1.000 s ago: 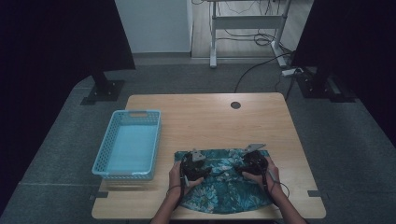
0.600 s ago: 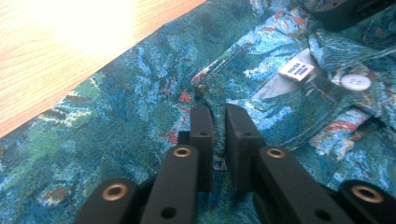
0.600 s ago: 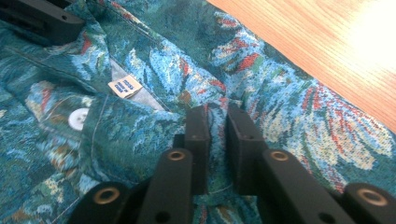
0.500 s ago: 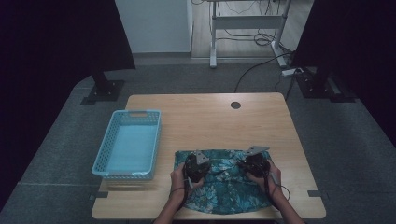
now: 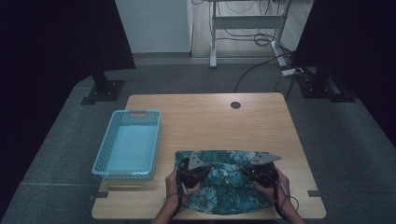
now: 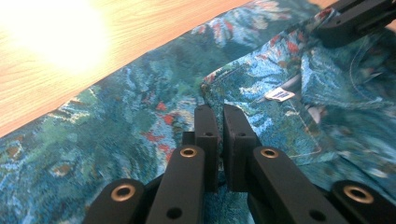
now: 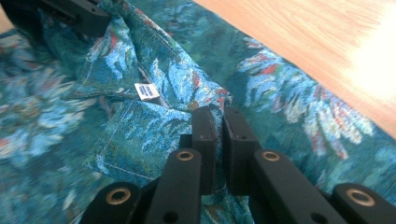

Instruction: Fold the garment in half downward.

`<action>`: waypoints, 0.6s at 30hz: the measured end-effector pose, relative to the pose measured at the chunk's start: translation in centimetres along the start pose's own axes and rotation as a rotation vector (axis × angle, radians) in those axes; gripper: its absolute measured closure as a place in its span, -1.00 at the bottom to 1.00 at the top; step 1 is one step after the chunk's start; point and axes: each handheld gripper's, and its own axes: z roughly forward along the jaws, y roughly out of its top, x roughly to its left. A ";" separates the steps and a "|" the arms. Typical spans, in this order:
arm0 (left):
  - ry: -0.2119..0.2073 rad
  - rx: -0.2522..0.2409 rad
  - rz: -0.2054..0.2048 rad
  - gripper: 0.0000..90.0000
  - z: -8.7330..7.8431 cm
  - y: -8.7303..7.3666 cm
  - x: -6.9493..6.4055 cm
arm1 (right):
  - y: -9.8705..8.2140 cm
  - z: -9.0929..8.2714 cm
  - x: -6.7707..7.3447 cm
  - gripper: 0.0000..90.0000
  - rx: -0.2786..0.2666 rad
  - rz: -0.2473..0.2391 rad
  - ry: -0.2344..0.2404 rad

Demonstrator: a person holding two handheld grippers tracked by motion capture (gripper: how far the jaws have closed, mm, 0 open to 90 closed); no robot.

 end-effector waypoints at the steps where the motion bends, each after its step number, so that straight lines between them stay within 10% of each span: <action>1: -0.006 -0.003 0.002 0.91 -0.3 -0.1 -0.2 | -0.1 -0.2 0.1 0.88 -0.004 0.005 0.007; 18: -0.104 0.009 0.000 0.90 -3.1 -4.4 -4.1 | -4.0 -3.7 3.7 0.89 -0.061 0.063 0.107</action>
